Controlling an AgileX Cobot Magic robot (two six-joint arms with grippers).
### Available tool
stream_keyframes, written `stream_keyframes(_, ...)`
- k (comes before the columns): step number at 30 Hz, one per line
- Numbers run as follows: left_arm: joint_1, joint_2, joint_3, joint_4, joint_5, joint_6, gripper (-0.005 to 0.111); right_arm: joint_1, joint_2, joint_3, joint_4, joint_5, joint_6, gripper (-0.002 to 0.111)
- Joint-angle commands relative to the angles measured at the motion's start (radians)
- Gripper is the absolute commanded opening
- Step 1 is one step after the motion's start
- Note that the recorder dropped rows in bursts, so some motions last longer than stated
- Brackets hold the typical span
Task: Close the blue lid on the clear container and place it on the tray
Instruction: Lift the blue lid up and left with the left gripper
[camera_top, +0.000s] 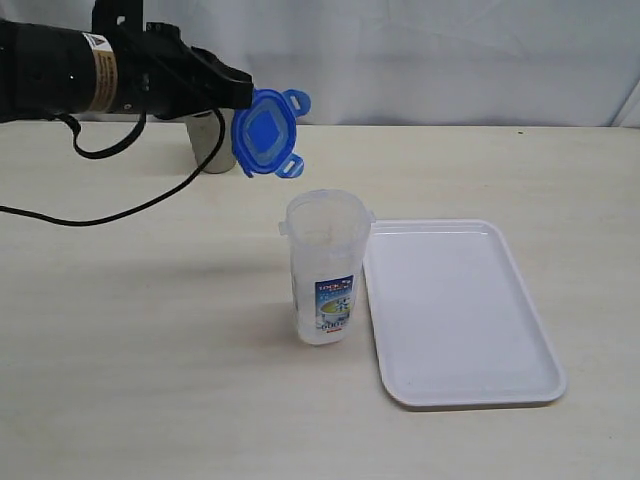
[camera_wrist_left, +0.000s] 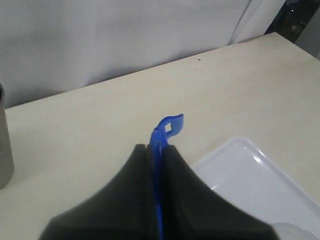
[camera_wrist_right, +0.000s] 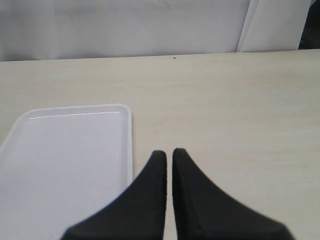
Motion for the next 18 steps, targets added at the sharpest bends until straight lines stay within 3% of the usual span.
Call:
stream_keyframes(1, -0.014, -0.053, 0.006, 0.023, 0.049, 0.034, 0.000, -0.003, -0.005, 0.001, 0.000, -0.013, 0.000, 0.005)
stream_keyframes(10, -0.206, -0.143, 0.006, 0.174, 0.427, 0.043, 0.000, -0.003, -0.005, 0.001, 0.000, -0.013, 0.000, 0.005)
stream_keyframes(18, -0.377, -0.145, 0.006, 0.174, 0.582, 0.240, 0.000, -0.003, -0.005, 0.001, 0.000, -0.013, 0.000, 0.005)
